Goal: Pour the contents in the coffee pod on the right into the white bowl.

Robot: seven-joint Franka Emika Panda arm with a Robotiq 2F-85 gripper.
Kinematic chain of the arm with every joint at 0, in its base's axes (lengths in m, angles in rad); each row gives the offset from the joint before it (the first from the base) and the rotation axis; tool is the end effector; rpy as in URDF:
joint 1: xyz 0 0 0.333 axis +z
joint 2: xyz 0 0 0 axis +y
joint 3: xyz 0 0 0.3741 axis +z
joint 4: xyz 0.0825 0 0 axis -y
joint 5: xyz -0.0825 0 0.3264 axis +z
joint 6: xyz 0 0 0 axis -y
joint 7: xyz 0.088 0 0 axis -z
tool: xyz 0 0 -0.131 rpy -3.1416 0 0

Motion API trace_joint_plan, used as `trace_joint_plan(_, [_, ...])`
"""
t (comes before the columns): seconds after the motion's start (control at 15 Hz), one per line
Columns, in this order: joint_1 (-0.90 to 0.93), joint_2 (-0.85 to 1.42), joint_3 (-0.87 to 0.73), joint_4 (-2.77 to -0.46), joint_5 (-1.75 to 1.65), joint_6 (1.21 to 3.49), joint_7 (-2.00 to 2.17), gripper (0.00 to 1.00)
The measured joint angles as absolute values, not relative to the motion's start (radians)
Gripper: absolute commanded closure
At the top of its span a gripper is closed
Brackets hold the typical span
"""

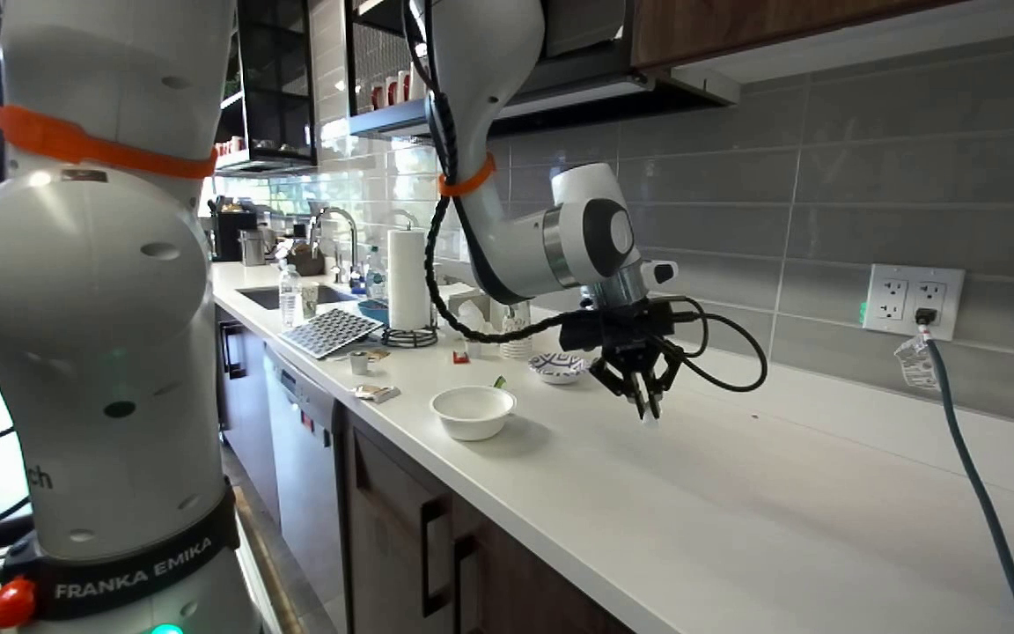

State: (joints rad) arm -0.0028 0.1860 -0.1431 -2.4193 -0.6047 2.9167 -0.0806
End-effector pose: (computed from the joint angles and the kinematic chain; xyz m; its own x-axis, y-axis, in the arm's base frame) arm 0.5027 -0.0398 0.3442 0.8423 0.5084 0.1790 0.4359 -0.8379 0.3285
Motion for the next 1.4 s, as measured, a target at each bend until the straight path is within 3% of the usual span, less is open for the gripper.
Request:
trace_joint_plan(0.27, [-0.003,0.229,-0.18,-2.421,-0.609,2.968,-0.048,0.72])
trace_joint_plan(0.47, [-0.006,0.259,-0.194,-2.421,-0.605,2.971,-0.039,0.7])
trace_joint_plan(0.6, [-0.012,0.277,-0.195,-2.421,-0.599,2.971,-0.037,0.52])
trace_joint_plan(0.67, [-0.016,0.286,-0.196,-2.421,-0.598,2.971,-0.037,0.36])
trace_joint_plan(1.0, [-0.016,0.295,-0.193,-2.421,-0.597,2.972,-0.022,0.01])
trace_joint_plan(1.4, [-0.005,0.206,-0.094,-2.447,-0.52,2.898,-0.029,0.0])
